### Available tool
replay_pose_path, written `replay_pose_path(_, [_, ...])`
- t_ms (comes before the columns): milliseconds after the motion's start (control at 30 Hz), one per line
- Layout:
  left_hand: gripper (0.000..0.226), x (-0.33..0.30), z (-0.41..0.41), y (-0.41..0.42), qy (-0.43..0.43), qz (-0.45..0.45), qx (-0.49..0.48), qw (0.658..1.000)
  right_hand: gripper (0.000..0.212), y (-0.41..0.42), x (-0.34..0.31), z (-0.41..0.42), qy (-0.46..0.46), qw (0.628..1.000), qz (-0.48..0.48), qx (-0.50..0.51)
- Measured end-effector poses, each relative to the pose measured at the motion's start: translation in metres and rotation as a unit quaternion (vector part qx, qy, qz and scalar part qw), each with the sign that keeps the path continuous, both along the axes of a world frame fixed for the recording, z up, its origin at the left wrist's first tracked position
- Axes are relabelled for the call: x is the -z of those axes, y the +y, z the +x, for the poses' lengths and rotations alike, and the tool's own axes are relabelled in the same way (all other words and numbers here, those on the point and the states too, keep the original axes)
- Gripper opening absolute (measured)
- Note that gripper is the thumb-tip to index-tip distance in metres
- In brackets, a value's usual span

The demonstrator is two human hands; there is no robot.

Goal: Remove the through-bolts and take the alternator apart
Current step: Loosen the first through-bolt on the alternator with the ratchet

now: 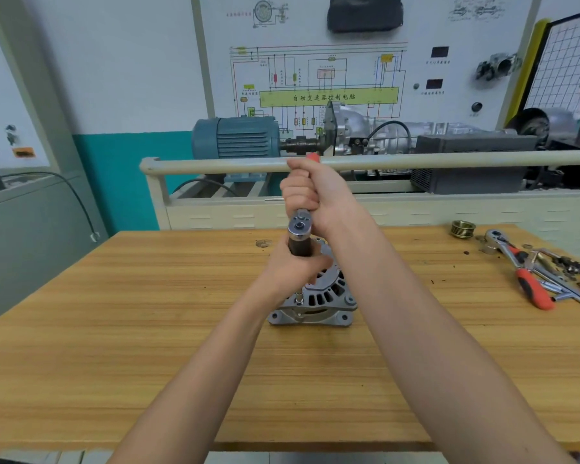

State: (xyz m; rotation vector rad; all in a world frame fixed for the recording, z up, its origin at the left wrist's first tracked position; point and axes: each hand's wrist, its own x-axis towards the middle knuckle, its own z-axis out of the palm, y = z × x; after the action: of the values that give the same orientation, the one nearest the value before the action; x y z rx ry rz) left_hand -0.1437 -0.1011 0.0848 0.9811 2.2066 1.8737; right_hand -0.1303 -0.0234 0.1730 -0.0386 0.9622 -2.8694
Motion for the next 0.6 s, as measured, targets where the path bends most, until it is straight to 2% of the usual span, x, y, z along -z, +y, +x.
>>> replay_pose_path(100, [0.032, 0.003, 0.003, 0.012, -0.051, 0.137, -0.119, 0.982, 0.044, -0.004, 0.006, 0.001, 0.022, 0.985, -0.068, 0.158])
replay_pose_path(167, [0.028, 0.005, 0.004, 0.012, -0.04, 0.137, -0.126, 0.982, 0.045, -0.004, 0.006, 0.003, 0.023, 0.984, -0.055, 0.17])
replay_pose_path(267, [0.037, 0.002, 0.001, 0.001, 0.012, 0.035, -0.028, 0.999, 0.049, 0.003, 0.0, 0.004, 0.006, 0.999, -0.001, 0.043])
replay_pose_path(333, [0.042, -0.003, 0.0, -0.009, 0.021, -0.017, 0.088, 0.996, 0.051, 0.005, -0.001, 0.0, 0.003, 0.998, 0.035, -0.048])
replay_pose_path(400, [0.04, -0.005, 0.0, -0.012, 0.02, -0.039, 0.125, 0.991, 0.053, 0.003, -0.001, -0.003, 0.004, 0.994, 0.06, -0.095])
replay_pose_path(467, [0.04, -0.001, 0.001, -0.006, 0.014, -0.003, 0.064, 0.998, 0.052, -0.001, -0.001, -0.003, -0.001, 0.997, 0.031, -0.069])
replay_pose_path(533, [0.039, 0.004, 0.002, 0.004, -0.006, 0.078, -0.051, 0.996, 0.048, -0.005, 0.001, -0.003, 0.003, 0.999, -0.028, 0.039])
replay_pose_path(600, [0.036, 0.008, 0.003, 0.014, -0.031, 0.164, -0.15, 0.974, 0.045, -0.007, 0.005, -0.001, 0.017, 0.988, -0.066, 0.137])
